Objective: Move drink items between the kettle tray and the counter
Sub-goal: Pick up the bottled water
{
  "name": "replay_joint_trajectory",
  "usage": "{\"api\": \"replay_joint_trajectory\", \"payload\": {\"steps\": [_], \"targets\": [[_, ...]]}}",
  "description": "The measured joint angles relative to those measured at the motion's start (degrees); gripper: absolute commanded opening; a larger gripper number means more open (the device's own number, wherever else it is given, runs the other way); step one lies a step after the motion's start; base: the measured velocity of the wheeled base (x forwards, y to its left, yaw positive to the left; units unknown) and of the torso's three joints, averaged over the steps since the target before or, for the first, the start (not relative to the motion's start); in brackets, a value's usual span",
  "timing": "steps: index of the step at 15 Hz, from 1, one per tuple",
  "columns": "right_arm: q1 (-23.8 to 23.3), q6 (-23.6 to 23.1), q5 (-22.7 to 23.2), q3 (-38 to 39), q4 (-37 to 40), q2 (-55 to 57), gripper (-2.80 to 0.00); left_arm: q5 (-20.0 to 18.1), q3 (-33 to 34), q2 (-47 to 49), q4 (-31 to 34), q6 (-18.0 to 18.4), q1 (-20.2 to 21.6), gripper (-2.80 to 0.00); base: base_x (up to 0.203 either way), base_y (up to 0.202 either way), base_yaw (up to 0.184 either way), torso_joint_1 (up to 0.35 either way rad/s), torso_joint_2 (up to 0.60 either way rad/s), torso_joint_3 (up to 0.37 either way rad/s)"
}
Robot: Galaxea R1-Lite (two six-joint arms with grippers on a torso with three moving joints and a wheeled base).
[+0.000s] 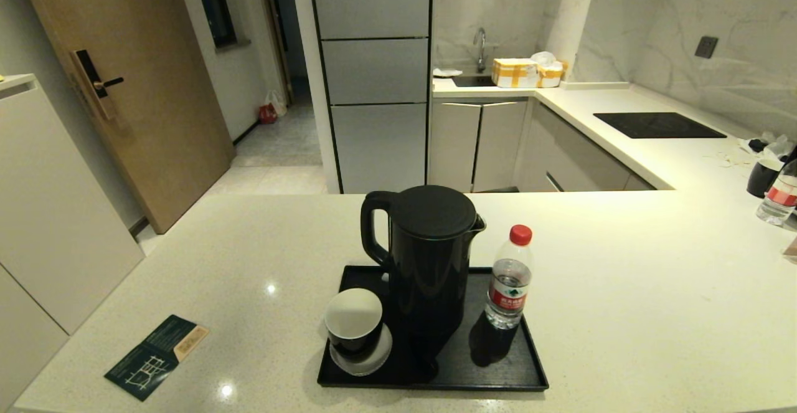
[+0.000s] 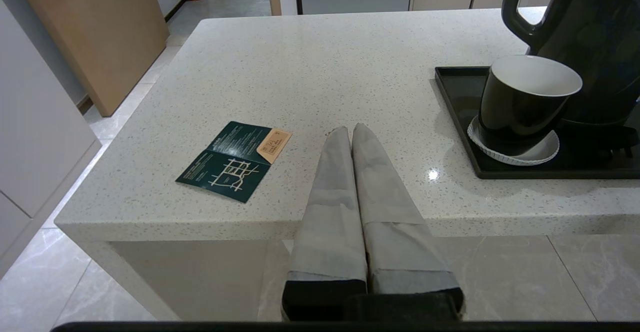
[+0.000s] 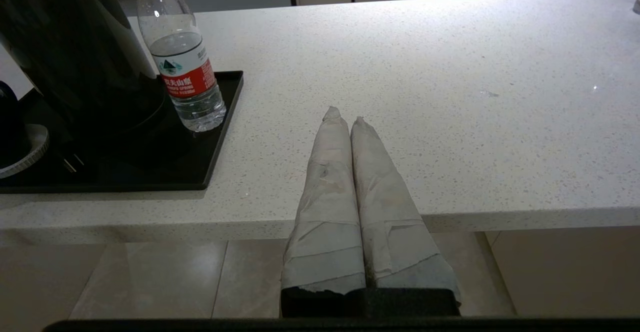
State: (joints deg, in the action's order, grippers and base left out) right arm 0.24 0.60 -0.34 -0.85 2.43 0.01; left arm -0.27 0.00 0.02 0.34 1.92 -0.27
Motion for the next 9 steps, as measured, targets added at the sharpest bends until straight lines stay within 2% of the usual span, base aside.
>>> {"api": "replay_joint_trajectory", "payload": {"steps": [3,5,6,9], "targets": [[0.00,0.03,-0.01,-0.02,0.11,0.01,-2.80,0.02,0.00,0.00,-0.01,-0.02,0.00,-2.80,0.000,0.000,0.000,0.000,0.00,0.000],[0.00,1.87,0.08,-2.52,0.82,0.90,-2.80,0.00,0.00,0.00,0.01,0.01,0.00,-2.80,0.000,0.000,0.000,0.000,0.00,0.000],[0.00,3.33,0.26,-5.85,1.45,1.96,-2.80,0.02,0.00,0.00,-0.01,0.01,0.00,-2.80,0.000,0.000,0.000,0.000,0.00,0.000],[0.23,7.34,2.23,-23.02,5.83,7.43,-2.80,0.02,0.00,0.00,-0.01,-0.01,0.00,-2.80,0.000,0.000,0.000,0.000,0.00,0.000]]}}
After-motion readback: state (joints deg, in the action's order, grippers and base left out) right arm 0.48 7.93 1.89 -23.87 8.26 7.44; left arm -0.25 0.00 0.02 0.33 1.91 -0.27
